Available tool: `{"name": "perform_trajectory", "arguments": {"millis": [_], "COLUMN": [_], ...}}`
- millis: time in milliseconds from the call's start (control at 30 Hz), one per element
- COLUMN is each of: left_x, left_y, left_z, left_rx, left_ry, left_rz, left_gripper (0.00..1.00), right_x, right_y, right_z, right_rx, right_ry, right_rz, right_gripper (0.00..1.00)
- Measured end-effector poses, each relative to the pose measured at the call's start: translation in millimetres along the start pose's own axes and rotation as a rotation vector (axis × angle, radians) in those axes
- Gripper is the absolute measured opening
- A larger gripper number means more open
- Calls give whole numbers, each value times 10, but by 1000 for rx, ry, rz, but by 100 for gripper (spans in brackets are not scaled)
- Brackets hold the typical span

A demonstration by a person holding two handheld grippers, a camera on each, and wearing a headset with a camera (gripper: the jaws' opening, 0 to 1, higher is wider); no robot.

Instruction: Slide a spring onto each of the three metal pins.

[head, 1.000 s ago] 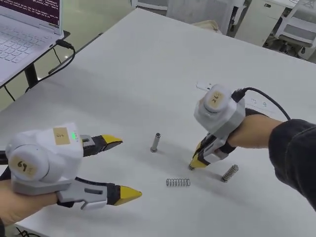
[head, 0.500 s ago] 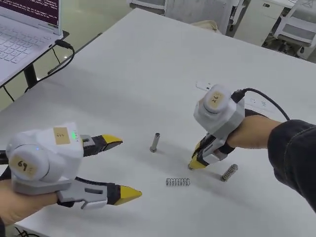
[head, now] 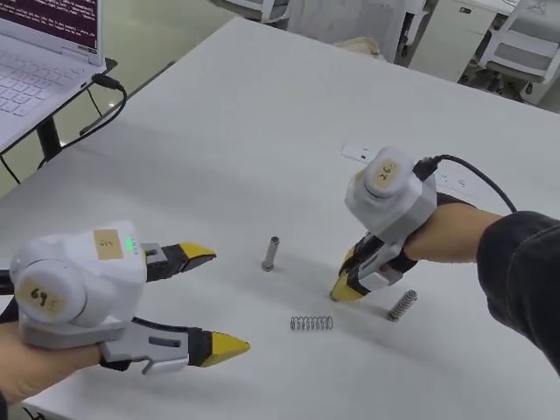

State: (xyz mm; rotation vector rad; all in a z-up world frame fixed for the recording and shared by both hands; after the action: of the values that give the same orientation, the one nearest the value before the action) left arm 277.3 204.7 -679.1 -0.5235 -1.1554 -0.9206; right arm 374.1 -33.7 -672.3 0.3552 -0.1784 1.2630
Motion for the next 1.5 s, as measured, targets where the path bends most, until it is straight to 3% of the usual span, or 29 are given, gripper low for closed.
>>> {"name": "perform_trajectory", "arguments": {"millis": [200, 500, 1067, 1200, 1500], "left_x": [5, 13, 35, 35, 41], "left_y": [-9, -23, -44, -56, -65], "left_z": [-26, -67, -122, -136, -166], "left_rx": [-12, -26, -46, -50, -59], "left_ry": [6, 13, 19, 21, 24], "left_rz": [-3, -7, -14, -15, -21], "left_gripper": [61, 61, 60, 59, 59], "right_x": [-19, -78, -143, -176, -278], "right_y": [12, 45, 201, 263, 435], "right_z": [46, 177, 388, 447, 554], "right_rx": [-12, -25, -83, -95, -136], "right_ry": [-10, -74, -223, -286, -373], "right_rz": [4, -21, -31, -50, -66], "right_gripper": [24, 31, 42, 46, 50]}}
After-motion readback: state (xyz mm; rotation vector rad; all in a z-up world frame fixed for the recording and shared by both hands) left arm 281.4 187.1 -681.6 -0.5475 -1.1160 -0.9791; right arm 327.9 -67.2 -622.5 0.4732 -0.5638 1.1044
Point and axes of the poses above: the centre of the closed fingertips' face, and the gripper's own axes: z roughly backward along the fingers, y roughly to its left, x roughly out of its top, the point moved 10 cm from there along z, roughly backward along the fingers, and after that the axes turned 7 degrees about x, right-handed, at the moved point
